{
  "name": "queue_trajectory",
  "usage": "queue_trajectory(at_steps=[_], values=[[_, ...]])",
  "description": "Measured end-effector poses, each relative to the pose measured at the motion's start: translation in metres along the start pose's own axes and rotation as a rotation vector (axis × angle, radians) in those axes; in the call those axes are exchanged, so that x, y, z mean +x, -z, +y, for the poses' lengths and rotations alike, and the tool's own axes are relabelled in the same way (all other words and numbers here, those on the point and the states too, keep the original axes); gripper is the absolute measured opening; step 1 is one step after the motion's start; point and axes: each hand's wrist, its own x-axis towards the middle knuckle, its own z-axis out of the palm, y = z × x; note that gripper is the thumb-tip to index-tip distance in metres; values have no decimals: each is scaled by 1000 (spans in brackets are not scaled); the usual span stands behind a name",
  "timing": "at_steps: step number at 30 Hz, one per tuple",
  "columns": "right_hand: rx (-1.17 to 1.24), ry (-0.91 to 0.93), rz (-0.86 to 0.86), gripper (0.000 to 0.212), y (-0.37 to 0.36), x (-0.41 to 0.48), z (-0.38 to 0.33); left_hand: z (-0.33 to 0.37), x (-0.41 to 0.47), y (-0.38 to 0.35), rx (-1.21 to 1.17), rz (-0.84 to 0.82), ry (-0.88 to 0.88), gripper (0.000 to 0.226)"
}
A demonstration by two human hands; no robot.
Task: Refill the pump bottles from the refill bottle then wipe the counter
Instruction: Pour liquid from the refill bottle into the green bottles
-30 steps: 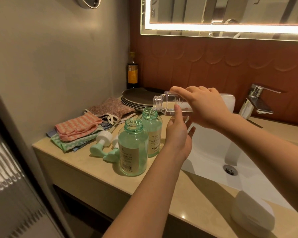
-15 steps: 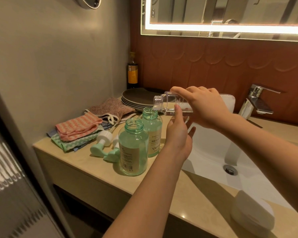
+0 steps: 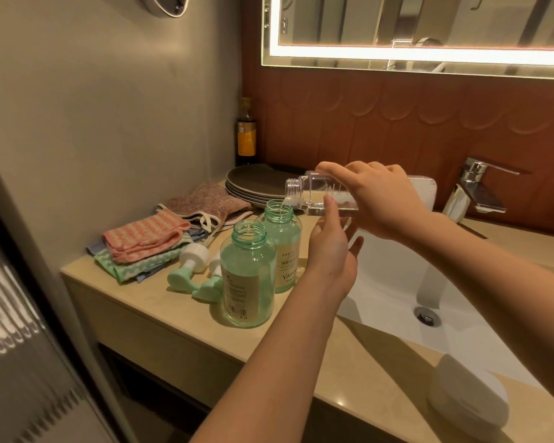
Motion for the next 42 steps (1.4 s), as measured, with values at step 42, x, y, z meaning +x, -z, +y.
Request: queue_trajectory(at_steps=[42], values=[[925,-538,-38,95,-20,-34,-17,-2,-18,10,-32,51,120,48]])
